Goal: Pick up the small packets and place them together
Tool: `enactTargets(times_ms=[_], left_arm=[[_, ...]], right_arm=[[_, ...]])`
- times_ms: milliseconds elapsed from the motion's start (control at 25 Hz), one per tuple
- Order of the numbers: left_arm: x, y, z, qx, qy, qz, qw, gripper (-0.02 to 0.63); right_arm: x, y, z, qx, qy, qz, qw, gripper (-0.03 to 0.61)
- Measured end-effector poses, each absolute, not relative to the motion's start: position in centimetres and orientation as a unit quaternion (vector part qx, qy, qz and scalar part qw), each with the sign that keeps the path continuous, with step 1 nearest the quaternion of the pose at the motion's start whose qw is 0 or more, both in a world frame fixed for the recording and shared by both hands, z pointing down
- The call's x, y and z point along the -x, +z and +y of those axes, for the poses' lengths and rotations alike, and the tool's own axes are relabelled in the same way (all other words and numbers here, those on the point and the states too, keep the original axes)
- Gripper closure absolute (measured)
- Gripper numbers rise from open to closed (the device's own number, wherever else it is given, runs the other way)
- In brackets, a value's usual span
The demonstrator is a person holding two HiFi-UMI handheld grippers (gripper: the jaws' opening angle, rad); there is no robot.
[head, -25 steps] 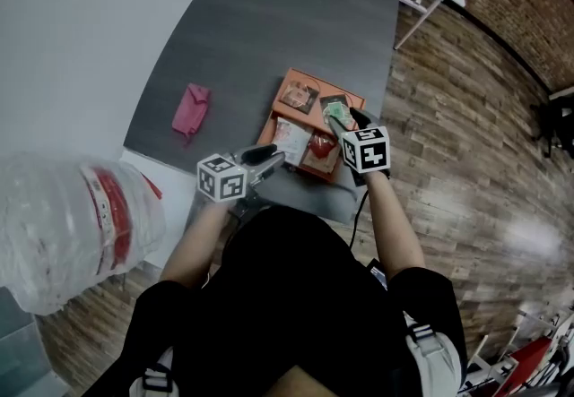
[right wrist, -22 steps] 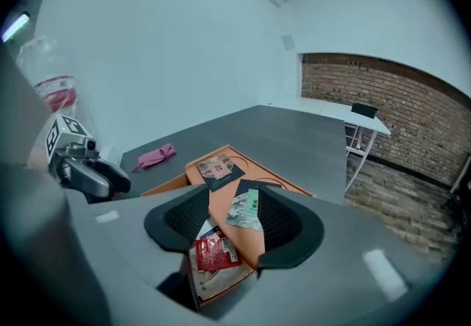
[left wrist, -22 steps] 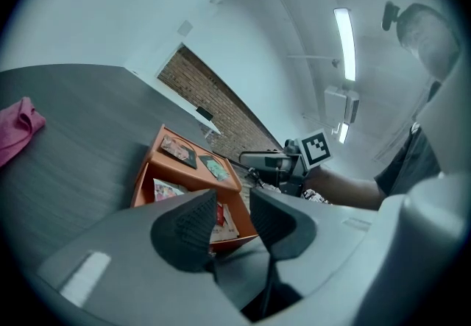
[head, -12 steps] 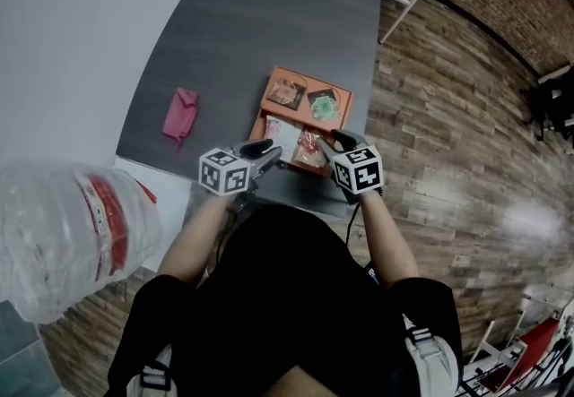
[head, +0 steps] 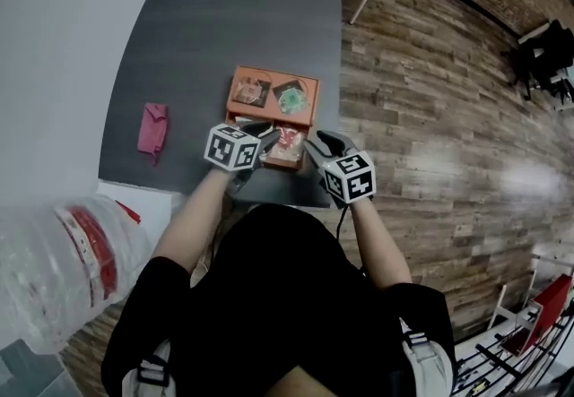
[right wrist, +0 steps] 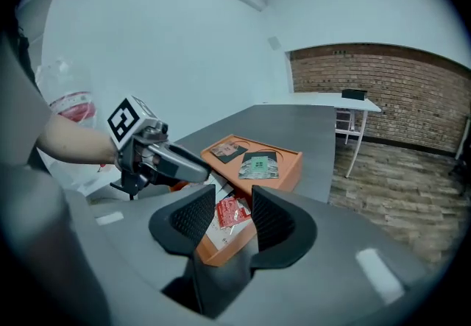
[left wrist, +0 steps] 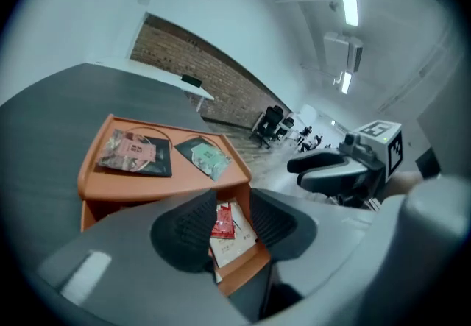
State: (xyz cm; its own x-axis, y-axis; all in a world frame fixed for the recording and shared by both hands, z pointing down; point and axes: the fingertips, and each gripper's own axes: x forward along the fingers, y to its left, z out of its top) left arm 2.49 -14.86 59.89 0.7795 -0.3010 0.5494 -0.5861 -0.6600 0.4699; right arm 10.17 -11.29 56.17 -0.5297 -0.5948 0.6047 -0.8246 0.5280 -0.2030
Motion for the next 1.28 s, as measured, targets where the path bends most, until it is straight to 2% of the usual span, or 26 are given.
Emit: enactTargets(times_ms=[200, 520, 600, 720, 760, 920, 1160, 1280], left_arm=[[-3.6, 62.6, -14.2, -0.854, 0.276, -0.225, 0.379, 0.477], [-3.9, 65.6, -14.7, -0.825, 0.342, -0.243, 0.378, 0.468], [-4.0, 66.2, -14.8, -0.821, 0.352, -0.241, 0.379, 0.451], [-3.9, 66.8, -14.9, -0.818, 0.354, -0.239, 0.386, 0.378], [-3.8, 67.0, -14.9, -0.816, 0.354, -0.240, 0.389, 0.374], [-3.2, 68.1, -14.3, -0.804, 0.373, -0.247, 0.392, 0.374], [-3.1, 68.7, -14.2, -0.796, 0.390, -0.245, 0.392, 0.374], [-3.0, 69.0, -14.3, -0.792, 0.402, -0.248, 0.388, 0.400]], right_arm=[[-12.1, 55.2, -10.4, -0.440, 0.245, -0.837, 0.215, 0.422], [-14.3, 56.4, -9.3, -0.453, 0.280, -0.823, 0.197, 0.422], [-14.6, 56.7, -9.1, -0.456, 0.285, -0.821, 0.194, 0.422], [-15.0, 57.3, -9.0, -0.455, 0.297, -0.818, 0.189, 0.422], [-15.2, 57.5, -9.0, -0.455, 0.301, -0.817, 0.187, 0.422], [-15.6, 57.9, -9.0, -0.453, 0.310, -0.814, 0.188, 0.422], [-15.2, 57.8, -9.2, -0.443, 0.343, -0.816, 0.142, 0.422], [-15.1, 57.9, -9.3, -0.442, 0.341, -0.818, 0.139, 0.422]])
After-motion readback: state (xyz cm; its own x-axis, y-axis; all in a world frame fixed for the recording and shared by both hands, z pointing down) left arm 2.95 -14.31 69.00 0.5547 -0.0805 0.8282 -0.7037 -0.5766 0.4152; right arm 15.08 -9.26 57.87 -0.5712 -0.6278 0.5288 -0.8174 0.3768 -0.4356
